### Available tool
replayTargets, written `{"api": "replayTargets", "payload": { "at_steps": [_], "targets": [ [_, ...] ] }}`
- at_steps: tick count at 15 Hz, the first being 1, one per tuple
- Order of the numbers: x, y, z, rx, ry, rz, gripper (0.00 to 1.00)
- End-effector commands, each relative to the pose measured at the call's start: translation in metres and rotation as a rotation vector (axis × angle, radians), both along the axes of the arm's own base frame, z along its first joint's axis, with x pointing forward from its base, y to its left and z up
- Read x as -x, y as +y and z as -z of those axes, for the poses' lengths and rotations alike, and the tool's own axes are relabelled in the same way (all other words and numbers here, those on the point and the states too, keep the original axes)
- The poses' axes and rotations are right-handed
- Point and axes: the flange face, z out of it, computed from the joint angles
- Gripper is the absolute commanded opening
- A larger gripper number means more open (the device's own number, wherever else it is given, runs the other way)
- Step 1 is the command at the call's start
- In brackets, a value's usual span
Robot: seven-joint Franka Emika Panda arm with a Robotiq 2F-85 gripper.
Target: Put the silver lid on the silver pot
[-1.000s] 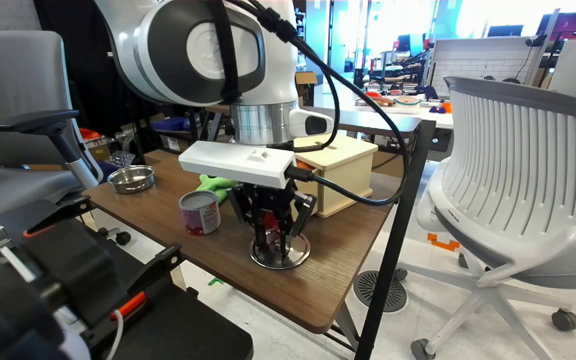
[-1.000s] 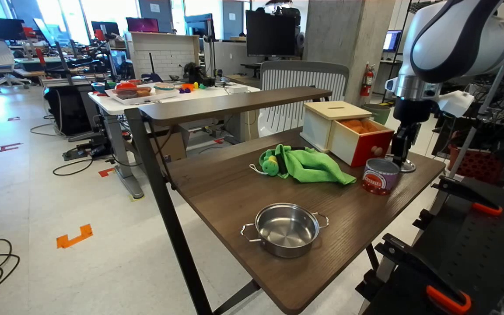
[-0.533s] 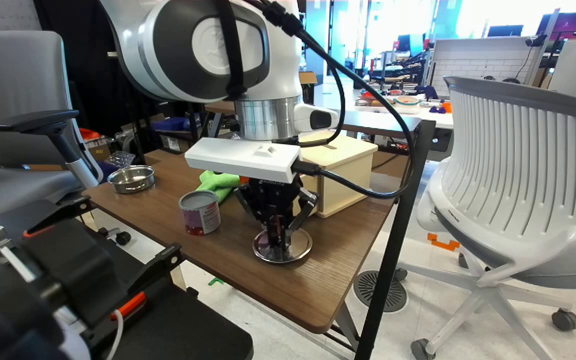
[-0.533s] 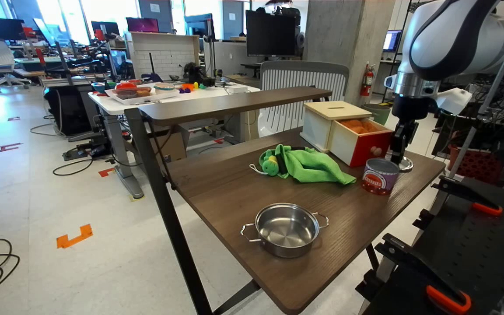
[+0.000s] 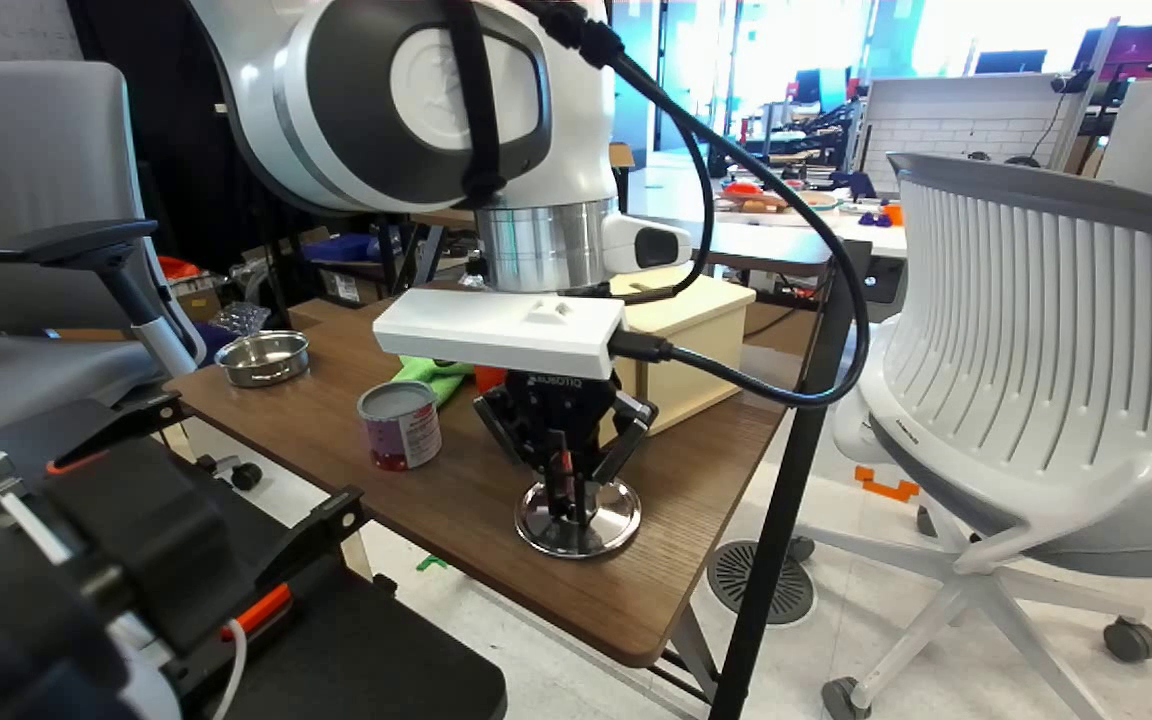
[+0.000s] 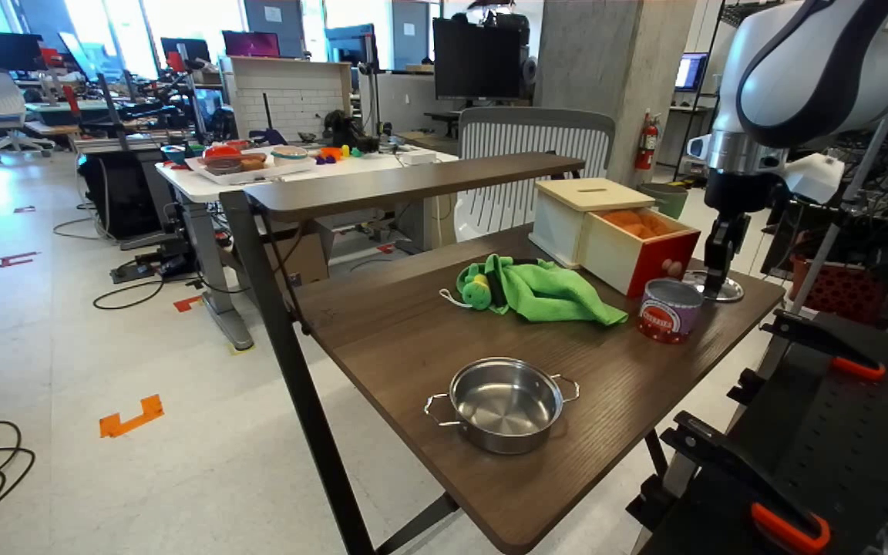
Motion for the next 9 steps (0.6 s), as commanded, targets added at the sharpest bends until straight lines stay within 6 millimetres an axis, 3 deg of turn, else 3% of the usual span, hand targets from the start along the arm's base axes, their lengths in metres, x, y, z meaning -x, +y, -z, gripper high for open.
{"api": "replayTargets", "payload": {
  "at_steps": [1, 5, 9],
  "targets": [
    [0.016, -0.015, 0.014, 0.025, 0.028, -0.027, 0.05],
    [0.027, -0.017, 0.004, 0.052, 0.024, -0.062, 0.05],
    [0.051, 0.005, -0.02, 0.063, 0.005, -0.133, 0.05]
  ]
}}
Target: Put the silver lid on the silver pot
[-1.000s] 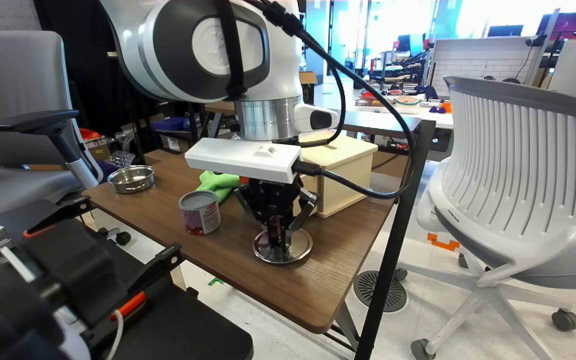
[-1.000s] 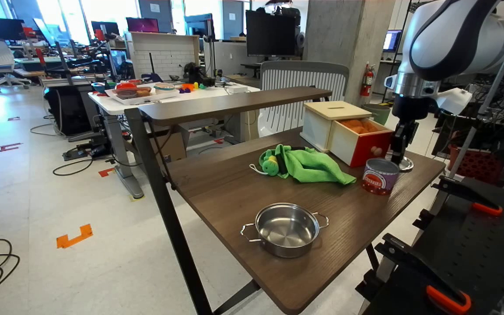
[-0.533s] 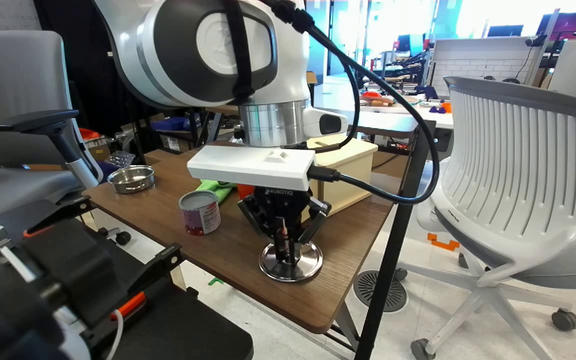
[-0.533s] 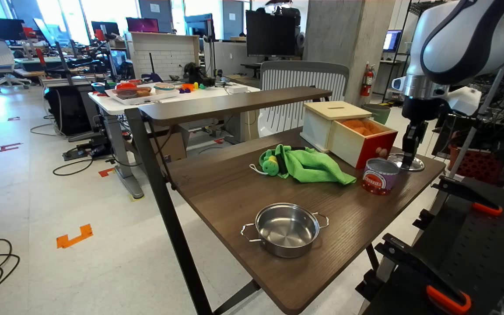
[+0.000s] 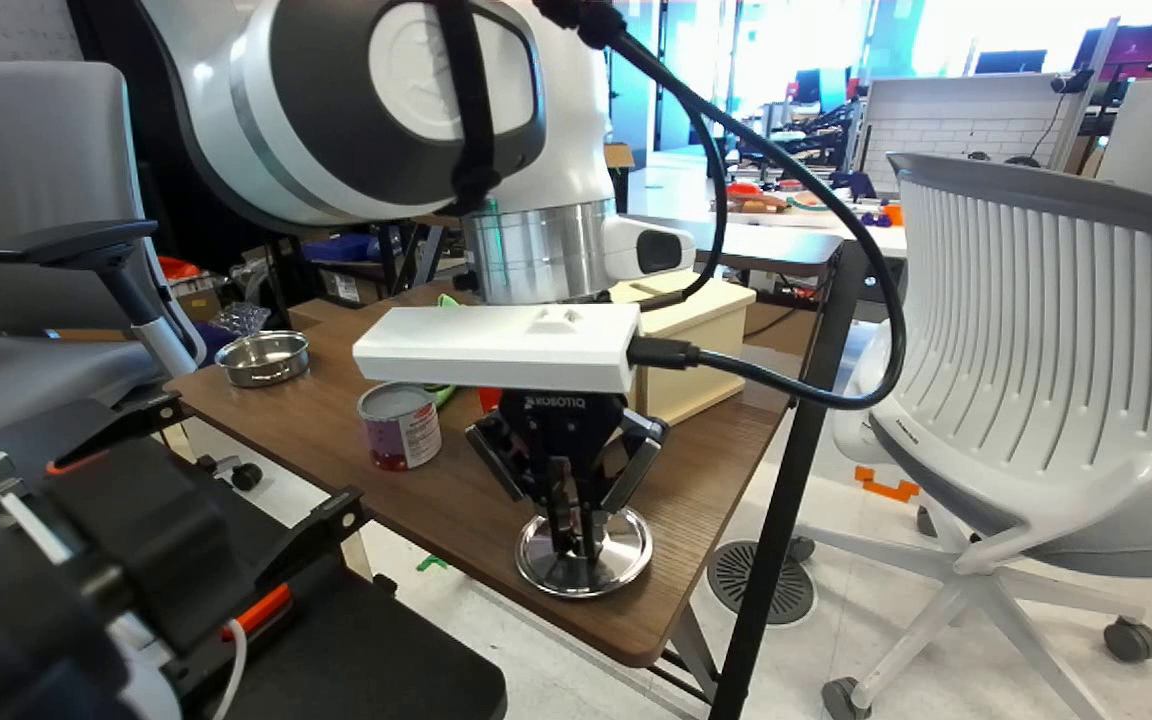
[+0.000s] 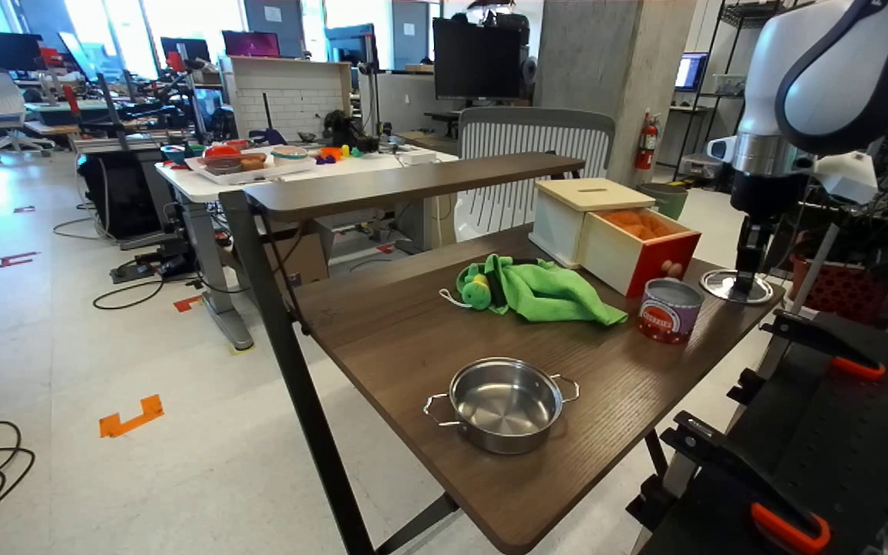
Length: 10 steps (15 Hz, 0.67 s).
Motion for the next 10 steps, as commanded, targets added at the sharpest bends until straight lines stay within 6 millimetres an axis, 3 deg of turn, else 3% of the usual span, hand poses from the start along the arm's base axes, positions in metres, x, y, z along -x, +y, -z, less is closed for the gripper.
{"api": "replayTargets", "payload": {
  "at_steps": [1, 7, 10],
  "targets": [
    [0.031, 0.026, -0.026, 0.008, -0.032, -0.073, 0.05],
    [0.046, 0.059, -0.089, -0.019, -0.122, -0.091, 0.05],
    [0.05, 0.088, -0.109, -0.052, -0.162, -0.141, 0.05]
  ]
}}
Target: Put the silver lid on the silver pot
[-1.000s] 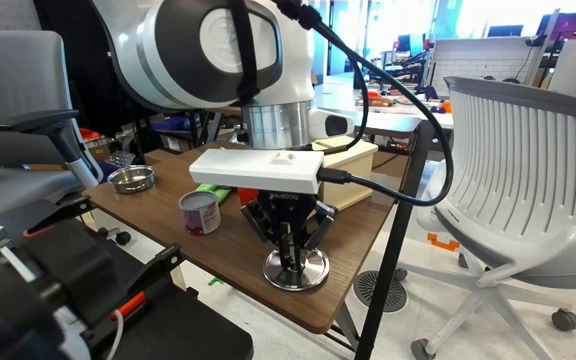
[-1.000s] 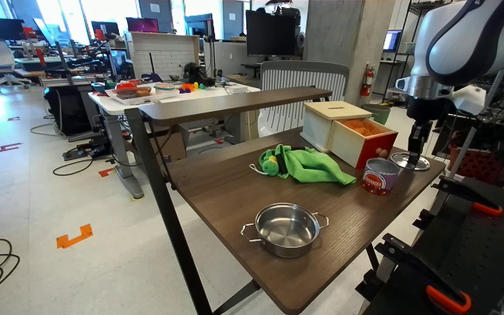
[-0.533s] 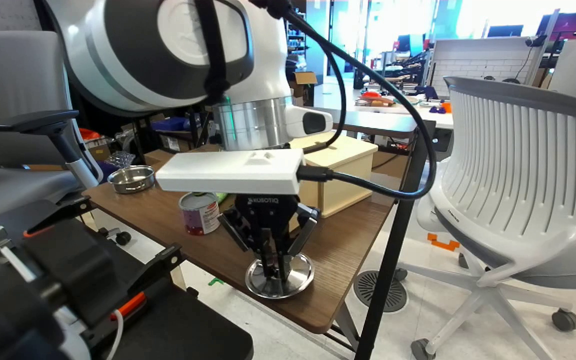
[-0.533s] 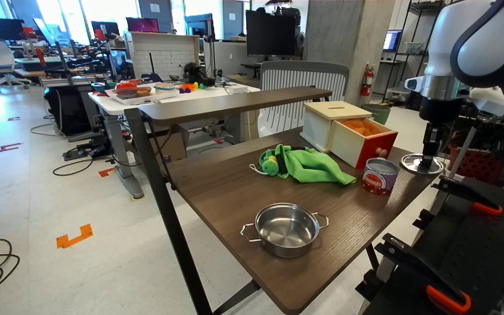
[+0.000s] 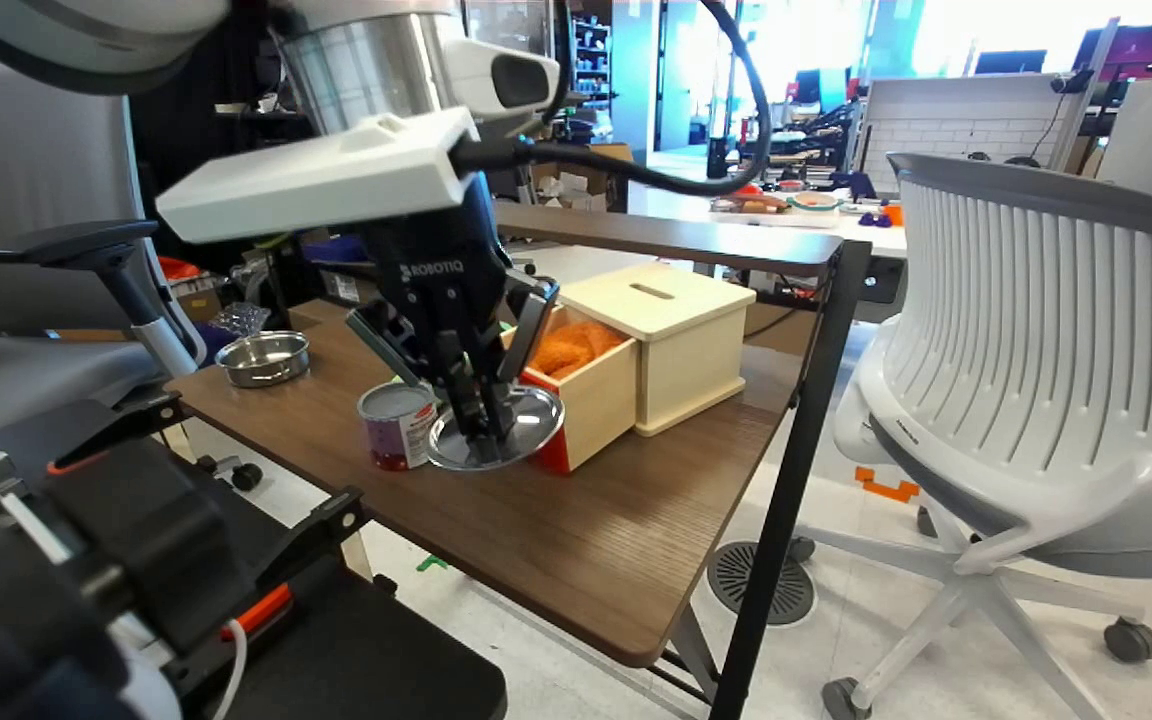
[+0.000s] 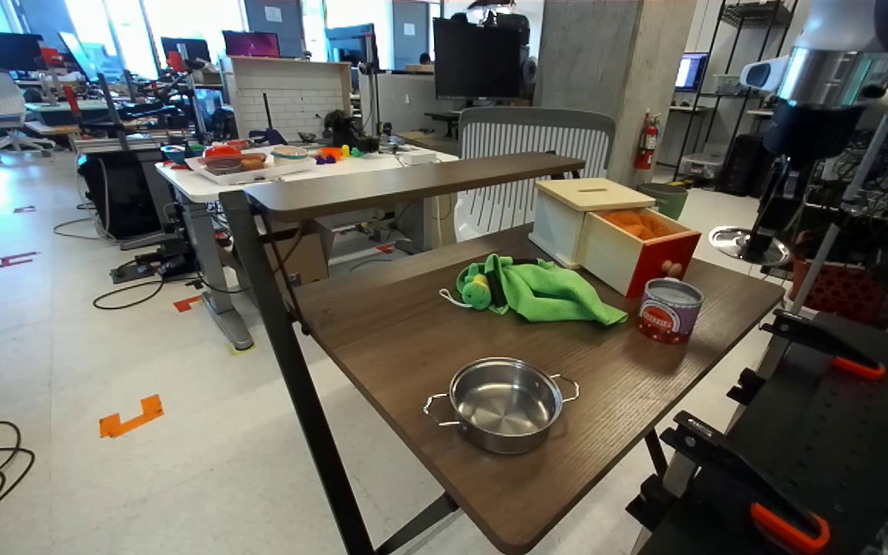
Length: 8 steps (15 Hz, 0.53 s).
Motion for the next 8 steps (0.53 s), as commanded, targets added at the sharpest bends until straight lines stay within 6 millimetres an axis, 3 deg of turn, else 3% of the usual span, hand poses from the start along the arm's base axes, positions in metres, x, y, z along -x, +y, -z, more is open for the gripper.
{"api": "replayTargets", "payload": {
  "at_steps": [1, 8],
  "targets": [
    [0.013, 0.039, -0.029, -0.053, -0.036, -0.071, 0.05],
    [0.012, 0.136, -0.049, -0.15, -0.053, -0.312, 0.05]
  ]
}}
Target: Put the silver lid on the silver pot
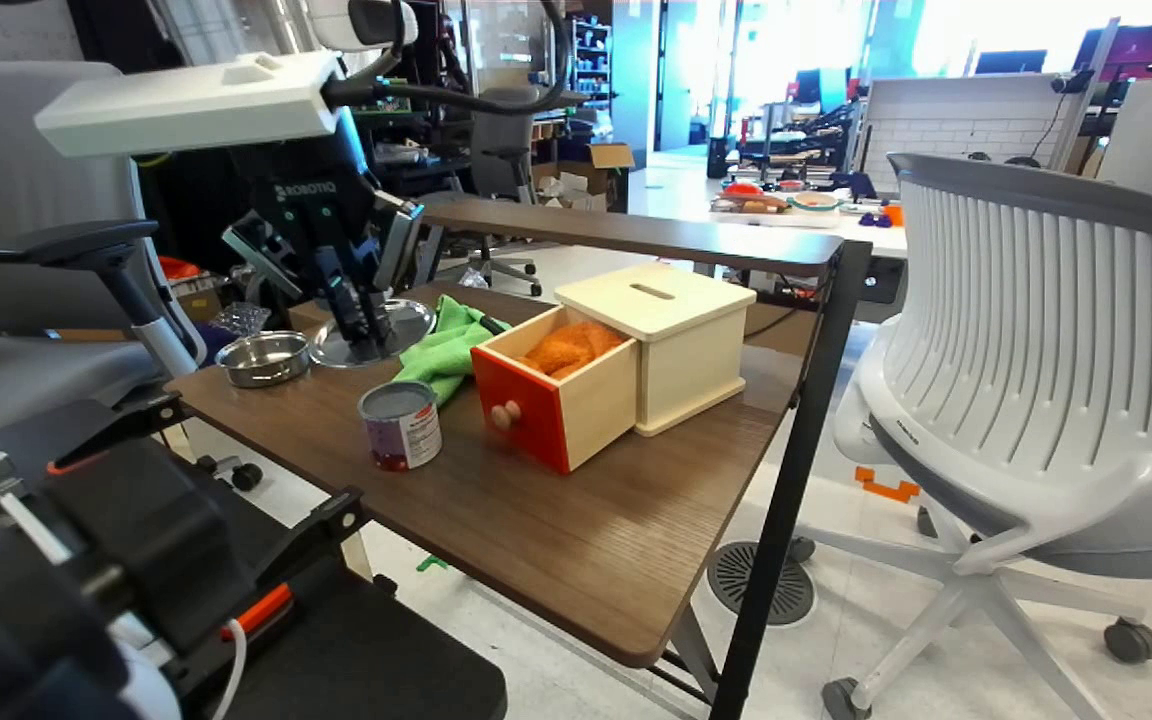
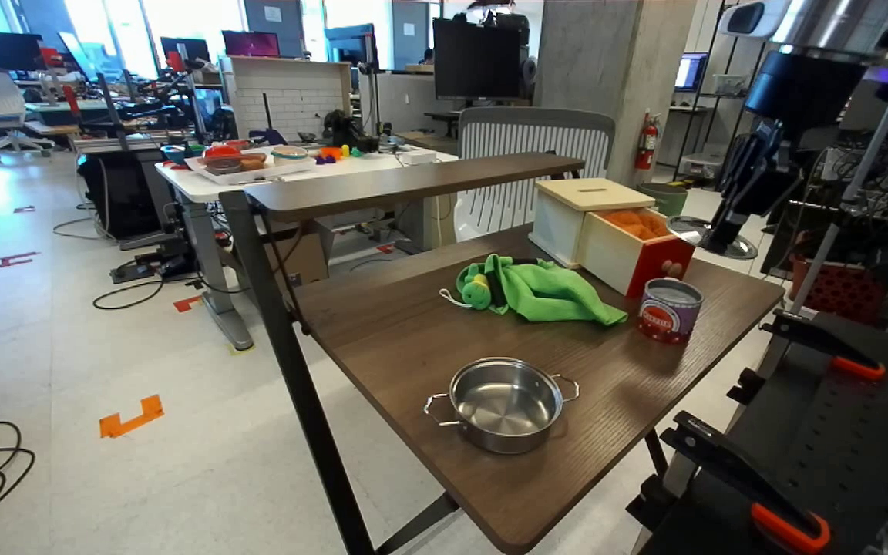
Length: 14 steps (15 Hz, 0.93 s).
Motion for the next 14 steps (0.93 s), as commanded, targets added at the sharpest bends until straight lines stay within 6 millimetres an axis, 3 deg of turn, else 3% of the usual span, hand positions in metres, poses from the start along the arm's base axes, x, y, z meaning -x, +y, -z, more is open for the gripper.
{"api": "replayTargets", "payload": {
  "at_steps": [1, 5, 8, 14],
  "targets": [
    [0.002, 0.046, -0.013, -0.02, 0.02, -0.129, 0.05],
    [-0.008, 0.103, -0.002, 0.005, 0.062, -0.253, 0.05],
    [-0.015, 0.133, 0.015, 0.03, 0.087, -0.346, 0.05],
    [-0.034, 0.136, 0.052, 0.106, 0.147, -0.416, 0.05]
  ]
}}
